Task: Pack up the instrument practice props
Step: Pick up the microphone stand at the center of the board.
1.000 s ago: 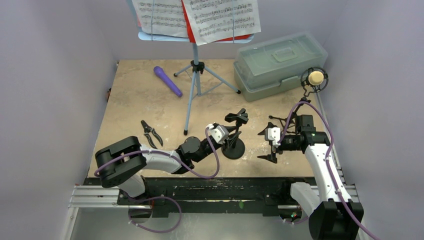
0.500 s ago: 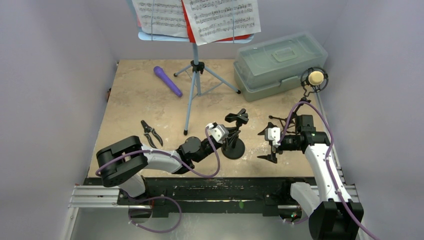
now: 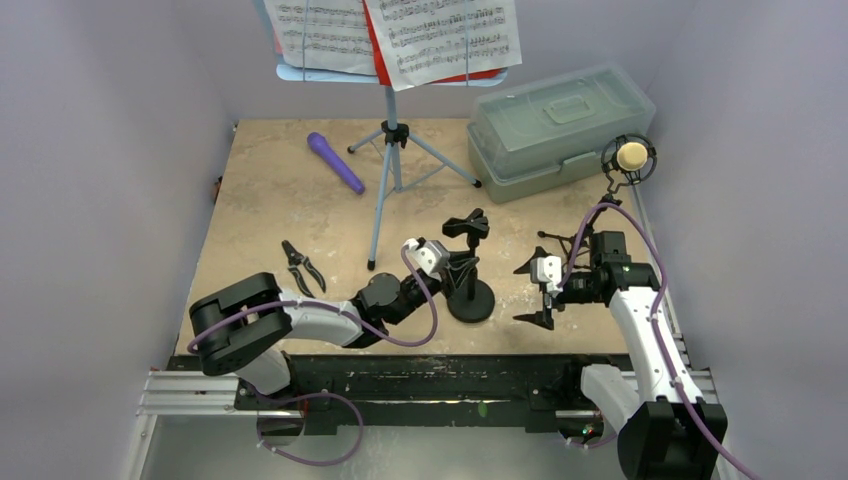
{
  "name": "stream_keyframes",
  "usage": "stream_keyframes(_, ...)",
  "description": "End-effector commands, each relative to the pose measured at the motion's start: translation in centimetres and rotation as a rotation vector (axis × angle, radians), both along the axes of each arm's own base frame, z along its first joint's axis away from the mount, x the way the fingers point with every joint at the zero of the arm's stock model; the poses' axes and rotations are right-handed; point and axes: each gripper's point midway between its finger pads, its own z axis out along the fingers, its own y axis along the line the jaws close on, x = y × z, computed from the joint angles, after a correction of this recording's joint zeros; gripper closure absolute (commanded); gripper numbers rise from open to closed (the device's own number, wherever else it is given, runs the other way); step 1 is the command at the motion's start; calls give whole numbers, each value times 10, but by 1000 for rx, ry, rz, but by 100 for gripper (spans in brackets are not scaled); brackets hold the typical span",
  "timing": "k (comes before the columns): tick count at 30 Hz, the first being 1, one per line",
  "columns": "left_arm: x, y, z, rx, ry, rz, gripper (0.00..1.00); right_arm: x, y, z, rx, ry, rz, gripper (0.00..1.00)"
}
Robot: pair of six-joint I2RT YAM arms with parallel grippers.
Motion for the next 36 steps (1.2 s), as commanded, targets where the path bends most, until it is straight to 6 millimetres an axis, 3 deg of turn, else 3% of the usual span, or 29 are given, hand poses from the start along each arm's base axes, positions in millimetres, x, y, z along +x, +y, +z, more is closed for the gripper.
stream_keyframes(1,-8,6,80,-306,-3,-29,100,-8,8,13,66,35,24,1)
stream_keyframes(9,-16,10,109,-486,46,-87,100,-15,15,26,140,140,38,1)
stream_keyframes(19,-25,5,125,-658,81,-167,100,-21,22,34,194,203,68,1)
stream_keyframes(26,-35,-8,131,-693,74,-220,100,-10,26,39,190,241,31,3)
stream_keyframes(36,-41,2,158,-760,7,-225,100,8,37,40,172,281,-44,14)
